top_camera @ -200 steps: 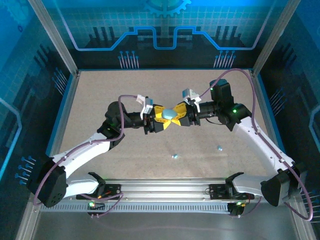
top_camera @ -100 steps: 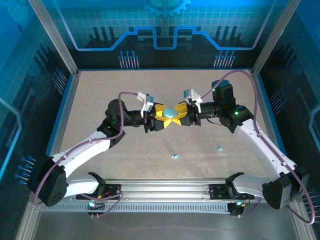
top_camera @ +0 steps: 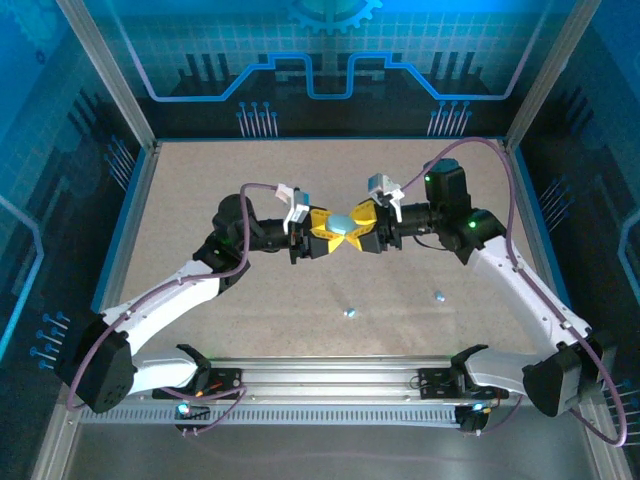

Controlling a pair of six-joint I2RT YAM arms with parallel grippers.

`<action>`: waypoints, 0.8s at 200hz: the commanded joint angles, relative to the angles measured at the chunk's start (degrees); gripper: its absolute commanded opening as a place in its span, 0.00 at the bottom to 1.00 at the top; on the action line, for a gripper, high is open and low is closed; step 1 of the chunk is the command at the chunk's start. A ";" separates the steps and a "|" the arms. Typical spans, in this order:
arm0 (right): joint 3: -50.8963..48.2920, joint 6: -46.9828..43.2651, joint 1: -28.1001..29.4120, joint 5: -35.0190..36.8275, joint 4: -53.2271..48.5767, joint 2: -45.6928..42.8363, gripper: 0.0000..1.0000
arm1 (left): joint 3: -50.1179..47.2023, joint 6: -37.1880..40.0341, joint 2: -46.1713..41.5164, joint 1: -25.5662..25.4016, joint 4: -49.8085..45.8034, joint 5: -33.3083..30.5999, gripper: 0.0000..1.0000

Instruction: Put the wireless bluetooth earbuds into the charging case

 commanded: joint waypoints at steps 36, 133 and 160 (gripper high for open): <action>2.38 5.14 -2.59 3.07 3.35 0.90 0.50 | 0.86 3.37 -1.68 -0.55 -3.62 4.66 0.29; 1.71 -4.03 2.22 9.48 2.19 -0.22 0.41 | -0.01 -0.51 -0.61 -0.56 1.81 5.33 0.30; 2.25 -4.37 2.28 9.24 2.38 -0.07 0.31 | -0.21 -0.76 -0.34 -0.53 2.10 5.42 0.31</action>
